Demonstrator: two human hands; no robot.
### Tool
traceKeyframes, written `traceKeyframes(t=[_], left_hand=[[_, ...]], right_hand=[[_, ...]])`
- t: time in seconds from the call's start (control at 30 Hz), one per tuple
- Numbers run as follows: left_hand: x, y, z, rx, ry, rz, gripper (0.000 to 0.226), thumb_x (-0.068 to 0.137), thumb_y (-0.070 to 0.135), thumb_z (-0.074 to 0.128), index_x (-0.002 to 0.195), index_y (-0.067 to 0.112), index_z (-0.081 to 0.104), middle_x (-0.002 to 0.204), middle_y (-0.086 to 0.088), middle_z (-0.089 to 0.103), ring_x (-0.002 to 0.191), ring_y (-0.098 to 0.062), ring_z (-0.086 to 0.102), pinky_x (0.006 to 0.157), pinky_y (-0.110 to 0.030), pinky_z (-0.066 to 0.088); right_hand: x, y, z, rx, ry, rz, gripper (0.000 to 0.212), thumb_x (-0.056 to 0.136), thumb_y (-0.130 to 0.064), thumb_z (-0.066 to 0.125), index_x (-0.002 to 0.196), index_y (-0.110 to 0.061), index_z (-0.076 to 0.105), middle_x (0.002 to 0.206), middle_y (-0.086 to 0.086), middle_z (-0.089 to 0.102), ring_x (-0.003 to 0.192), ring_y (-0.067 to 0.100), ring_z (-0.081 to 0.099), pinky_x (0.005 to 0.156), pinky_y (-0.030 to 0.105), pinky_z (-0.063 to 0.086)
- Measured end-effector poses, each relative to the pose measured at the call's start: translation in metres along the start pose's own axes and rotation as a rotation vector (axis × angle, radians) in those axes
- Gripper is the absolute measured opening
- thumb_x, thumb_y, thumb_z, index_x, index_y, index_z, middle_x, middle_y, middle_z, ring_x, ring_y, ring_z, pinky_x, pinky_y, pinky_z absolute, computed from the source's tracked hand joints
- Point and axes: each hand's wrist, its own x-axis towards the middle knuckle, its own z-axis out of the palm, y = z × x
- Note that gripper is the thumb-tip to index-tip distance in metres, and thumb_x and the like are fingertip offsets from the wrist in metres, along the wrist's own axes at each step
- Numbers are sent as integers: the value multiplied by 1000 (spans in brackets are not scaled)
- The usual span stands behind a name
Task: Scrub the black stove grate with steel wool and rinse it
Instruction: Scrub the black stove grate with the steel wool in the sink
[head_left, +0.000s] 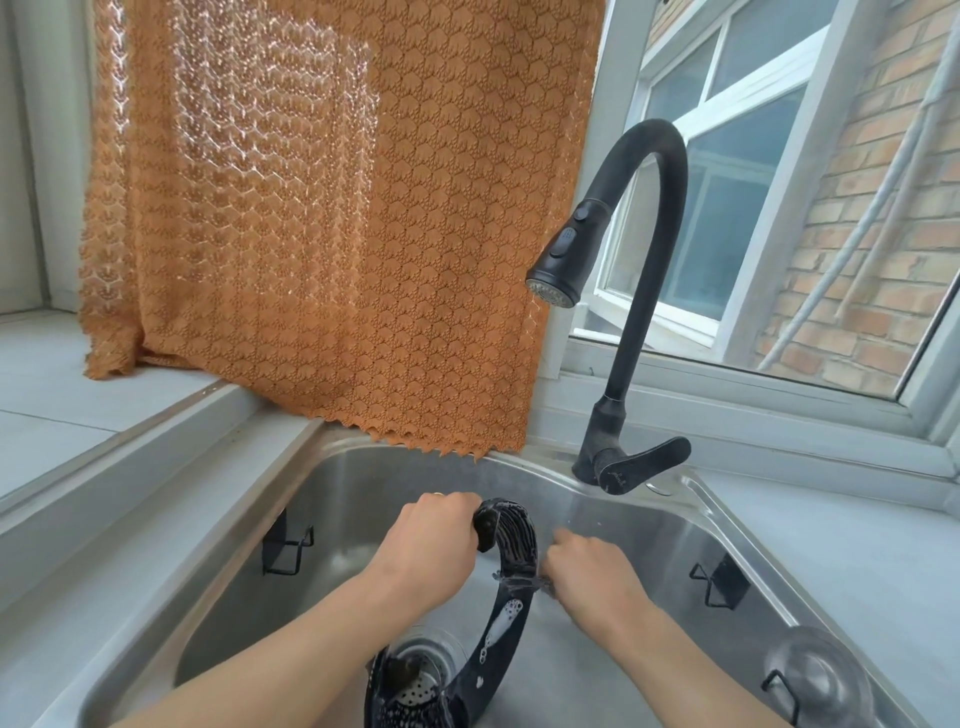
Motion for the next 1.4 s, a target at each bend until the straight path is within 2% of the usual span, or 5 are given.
traceKeyframes(t=[0.27, 0.7, 0.8, 1.07, 1.4], left_hand=[[3, -2, 1, -6, 2, 1, 16, 99, 14, 45, 93, 13, 60, 86, -10, 66, 82, -37, 60, 74, -48, 53], [1, -2, 1, -17, 18, 5, 20, 101, 12, 42, 92, 11, 59, 82, -7, 65, 71, -31, 52, 66, -39, 43], [2, -2, 2, -18, 21, 8, 20, 101, 13, 42, 93, 12, 60, 82, -7, 64, 72, -32, 56, 66, -39, 44], [3, -4, 1, -11, 7, 28, 20, 101, 14, 42, 97, 12, 62, 86, -9, 67, 81, -34, 61, 71, -41, 48], [2, -8, -1, -20, -4, 4, 20, 102, 12, 42, 97, 9, 61, 88, -11, 69, 75, -34, 59, 65, -38, 42]], right_hand=[[3, -21, -11, 95, 155, -193, 28, 102, -34, 50, 116, -24, 72, 110, 5, 55, 101, 34, 61, 66, 37, 35], [-2, -14, -17, -20, 24, -12, 23, 87, 4, 52, 104, -2, 66, 104, 17, 56, 97, 37, 66, 67, 39, 33], [-2, -18, -21, 1, 160, -90, 8, 80, -9, 72, 84, -13, 67, 90, 6, 61, 70, 32, 67, 53, 34, 32], [6, -20, -3, -15, 195, -138, 42, 39, -17, 94, 63, -23, 60, 63, -3, 53, 39, 19, 53, 38, 27, 18], [6, 0, -9, 167, 427, -26, 58, 37, -19, 100, 73, -20, 54, 72, -5, 51, 48, 16, 54, 35, 27, 31]])
